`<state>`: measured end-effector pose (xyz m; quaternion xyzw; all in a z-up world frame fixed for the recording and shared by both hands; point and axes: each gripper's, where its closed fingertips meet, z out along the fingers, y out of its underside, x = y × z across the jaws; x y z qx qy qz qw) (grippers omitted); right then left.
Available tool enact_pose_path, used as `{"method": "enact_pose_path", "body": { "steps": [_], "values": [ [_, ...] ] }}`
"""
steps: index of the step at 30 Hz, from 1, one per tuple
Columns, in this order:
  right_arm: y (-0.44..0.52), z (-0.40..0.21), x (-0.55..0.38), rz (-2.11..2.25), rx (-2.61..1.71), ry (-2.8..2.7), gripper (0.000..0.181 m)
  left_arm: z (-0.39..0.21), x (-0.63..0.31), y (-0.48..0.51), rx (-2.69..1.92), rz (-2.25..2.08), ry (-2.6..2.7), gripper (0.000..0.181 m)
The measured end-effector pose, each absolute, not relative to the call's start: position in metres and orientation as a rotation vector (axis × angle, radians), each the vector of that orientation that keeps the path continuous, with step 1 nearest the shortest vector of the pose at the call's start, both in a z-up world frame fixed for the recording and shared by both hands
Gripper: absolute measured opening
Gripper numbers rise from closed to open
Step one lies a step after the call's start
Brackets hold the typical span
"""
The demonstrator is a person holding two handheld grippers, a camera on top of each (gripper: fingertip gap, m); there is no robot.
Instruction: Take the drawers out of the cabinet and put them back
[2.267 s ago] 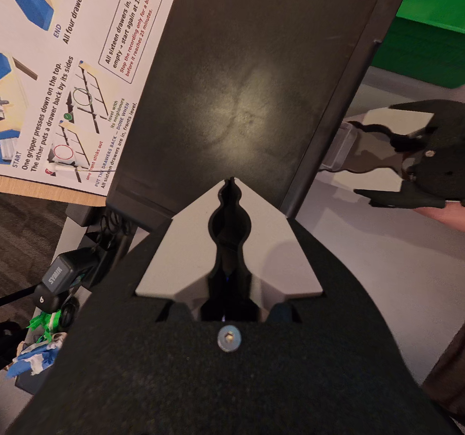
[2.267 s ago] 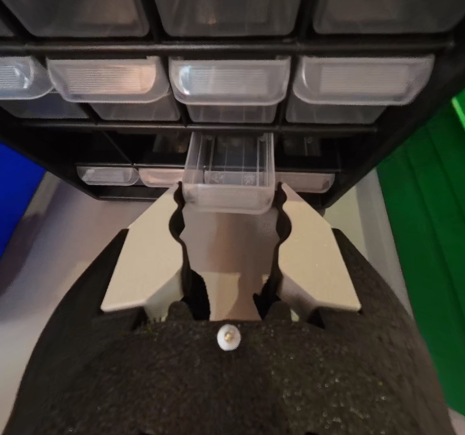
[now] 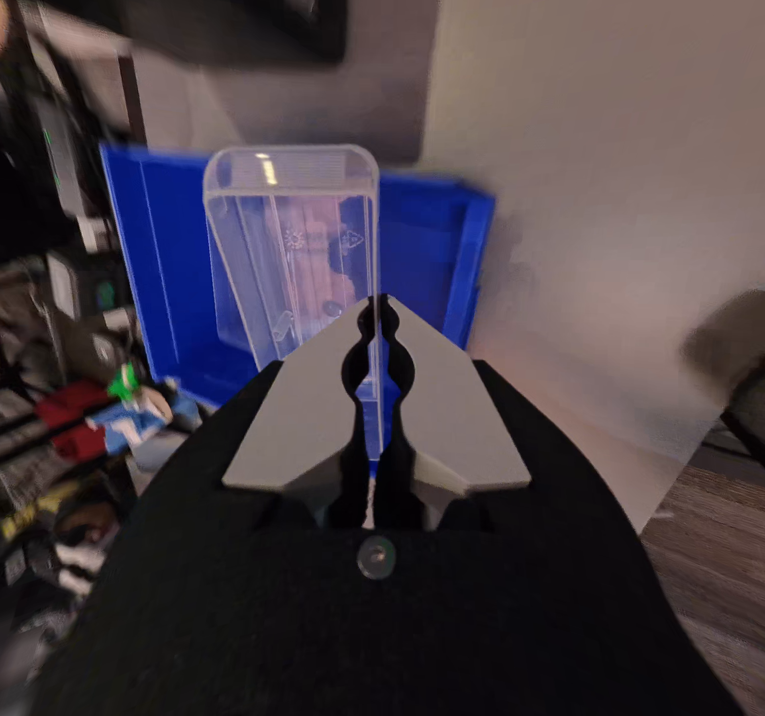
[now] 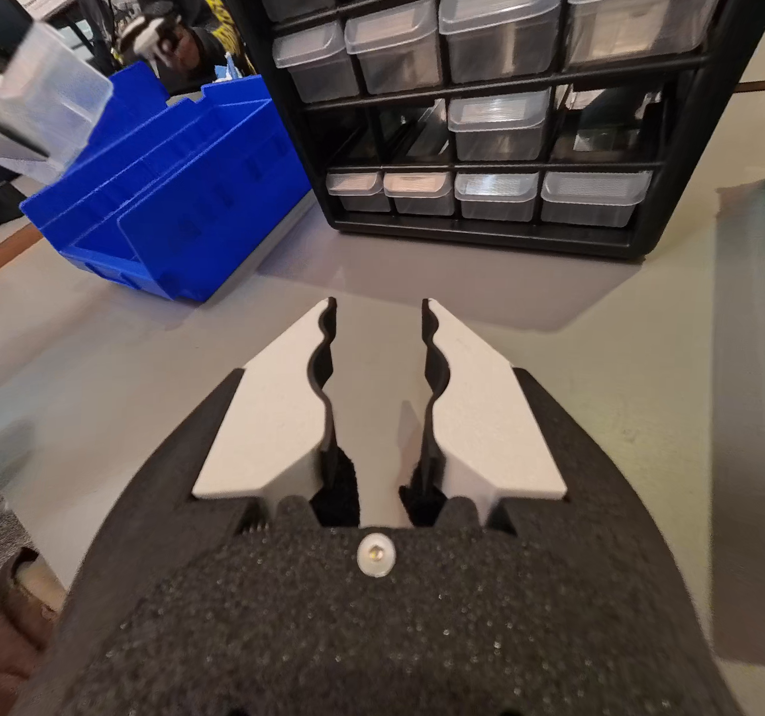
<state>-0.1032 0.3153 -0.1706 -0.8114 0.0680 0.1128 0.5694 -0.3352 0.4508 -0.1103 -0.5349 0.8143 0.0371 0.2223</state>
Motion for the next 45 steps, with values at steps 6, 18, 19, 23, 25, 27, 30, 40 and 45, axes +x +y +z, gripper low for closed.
{"method": "enact_pose_path", "body": {
  "steps": [6,18,19,23,25,27,30,40,45],
  "values": [
    [0.311,-0.161,-0.105,0.203,-1.906,0.096,0.042,-0.143,-0.282,0.354,-1.068,-0.003,2.579,0.0],
    [0.256,-0.152,-0.055,0.047,-1.882,0.228,0.054,-0.224,-0.218,0.269,-0.523,0.027,2.915,0.0],
    [0.253,-0.156,-0.056,0.051,-1.893,0.231,0.058,-0.231,-0.217,0.268,-0.493,0.023,2.94,0.0],
    [0.245,-0.175,-0.068,0.025,-1.952,0.218,0.066,-0.24,-0.215,0.267,-0.368,0.066,3.005,0.0],
    [0.241,-0.182,-0.077,0.017,-1.96,0.198,0.069,-0.24,-0.213,0.268,-0.363,0.073,3.02,0.0],
    [0.237,-0.19,-0.086,0.01,-1.982,0.183,0.074,-0.24,-0.21,0.273,-0.397,0.103,3.016,0.002],
    [0.23,-0.197,-0.105,0.033,-2.014,0.156,0.078,-0.227,-0.208,0.268,-0.505,-0.005,2.996,0.024],
    [0.23,-0.194,-0.159,-0.015,-2.037,0.068,0.086,0.01,-0.117,0.393,-1.126,-0.604,2.185,0.002],
    [0.227,-0.205,-0.159,-0.083,-2.062,0.006,0.083,0.001,-0.106,0.48,-1.402,-0.479,2.158,0.0]
  ]
}}
